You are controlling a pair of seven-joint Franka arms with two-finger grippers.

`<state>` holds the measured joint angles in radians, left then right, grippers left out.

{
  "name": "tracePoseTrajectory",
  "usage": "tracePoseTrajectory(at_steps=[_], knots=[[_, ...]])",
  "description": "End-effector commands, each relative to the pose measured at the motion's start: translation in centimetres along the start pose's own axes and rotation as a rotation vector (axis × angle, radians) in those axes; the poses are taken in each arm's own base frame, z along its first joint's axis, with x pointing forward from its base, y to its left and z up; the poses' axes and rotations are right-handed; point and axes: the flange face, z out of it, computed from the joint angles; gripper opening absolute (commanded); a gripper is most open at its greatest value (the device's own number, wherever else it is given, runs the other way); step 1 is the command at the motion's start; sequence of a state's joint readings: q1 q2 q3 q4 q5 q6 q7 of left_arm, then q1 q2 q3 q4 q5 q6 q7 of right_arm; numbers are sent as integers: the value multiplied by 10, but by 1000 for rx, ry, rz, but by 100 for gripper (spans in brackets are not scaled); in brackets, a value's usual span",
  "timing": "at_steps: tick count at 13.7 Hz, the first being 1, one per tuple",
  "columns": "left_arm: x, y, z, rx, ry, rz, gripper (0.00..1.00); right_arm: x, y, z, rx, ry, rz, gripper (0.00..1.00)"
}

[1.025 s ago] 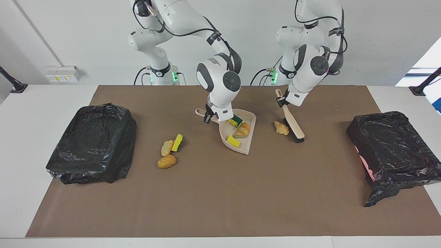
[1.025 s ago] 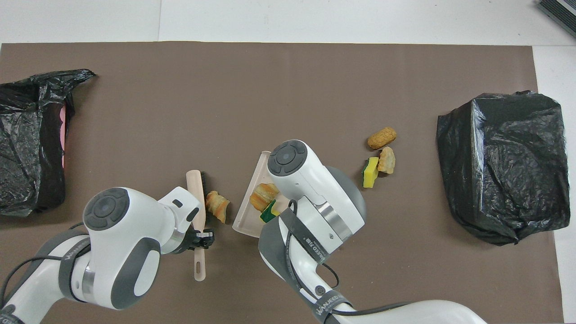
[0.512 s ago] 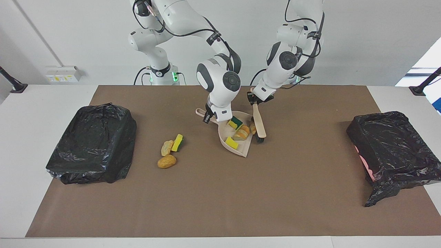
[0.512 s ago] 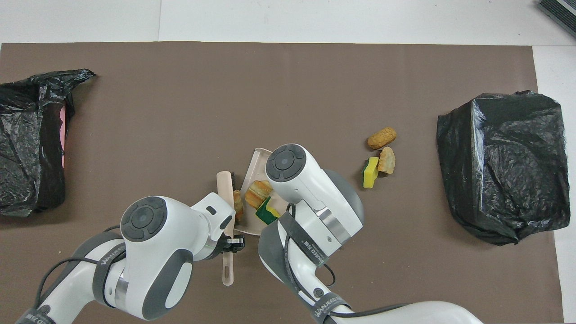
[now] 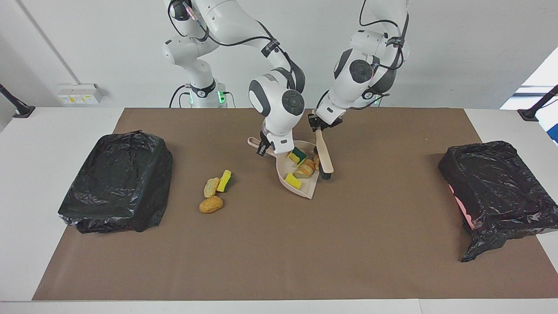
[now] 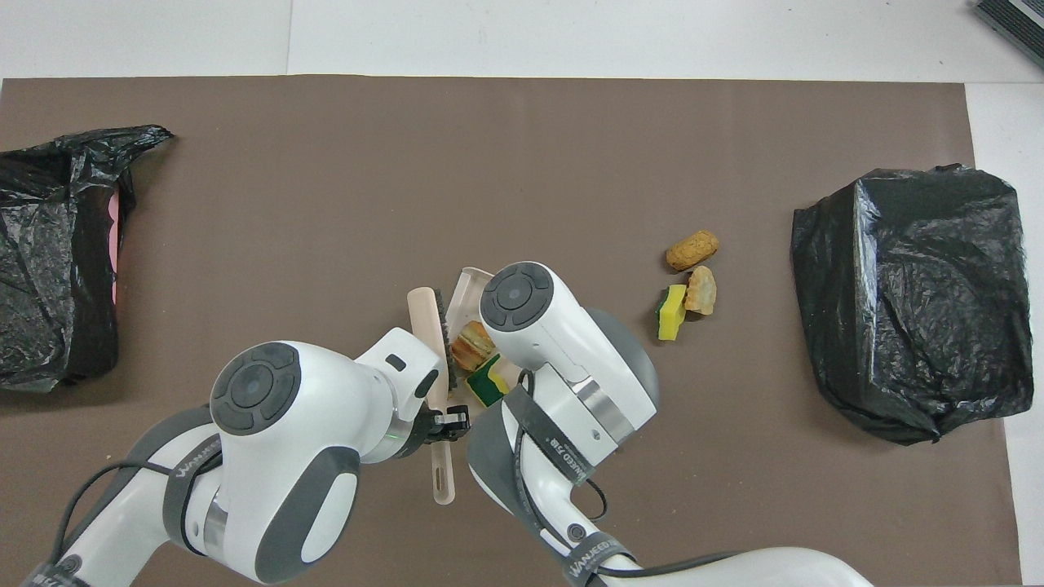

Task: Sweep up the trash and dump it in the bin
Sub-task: 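Sweep the trash pieces into the dustpan with the left gripper's brush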

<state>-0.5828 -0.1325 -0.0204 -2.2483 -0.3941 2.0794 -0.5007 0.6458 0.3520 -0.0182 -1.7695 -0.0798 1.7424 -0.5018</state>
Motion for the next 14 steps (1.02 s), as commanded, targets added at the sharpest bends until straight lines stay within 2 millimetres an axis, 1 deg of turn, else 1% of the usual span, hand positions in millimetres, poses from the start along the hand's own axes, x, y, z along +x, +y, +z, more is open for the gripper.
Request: tracePoseTrajectory(at_steps=[1,3,4,6,7,8,10,11,12,14], knots=[[-7,-2,-9,5,-53,-17,0,-3,-2,-2,-11,24,10,0],[-10,-9,-8,30,-85,-22,0,-2,-1,0,-12,29,13,0],[-6,-18,-10,42,-97,-35,0,-2,-1,-1,-13,32,13,0],[-8,-28,-11,136,-90,-6,0,-2,0,-1,-12,32,17,0],[-13,-34,-13,187,-80,-14,0,-2,0,-1,-13,33,27,0],[-15,-38,-11,222,-71,-8,0,-3,2,-2,-15,35,40,0],[-22,-40,-8,251,-51,11,0,-7,7,-9,-19,48,50,0],[-27,-43,-5,261,-49,13,0,-14,10,-19,-26,64,59,0],[-34,-47,-2,263,-45,13,0,-30,24,-30,-27,88,87,0],[-41,-45,8,277,-47,16,0,-69,49,-59,-38,147,132,0]])
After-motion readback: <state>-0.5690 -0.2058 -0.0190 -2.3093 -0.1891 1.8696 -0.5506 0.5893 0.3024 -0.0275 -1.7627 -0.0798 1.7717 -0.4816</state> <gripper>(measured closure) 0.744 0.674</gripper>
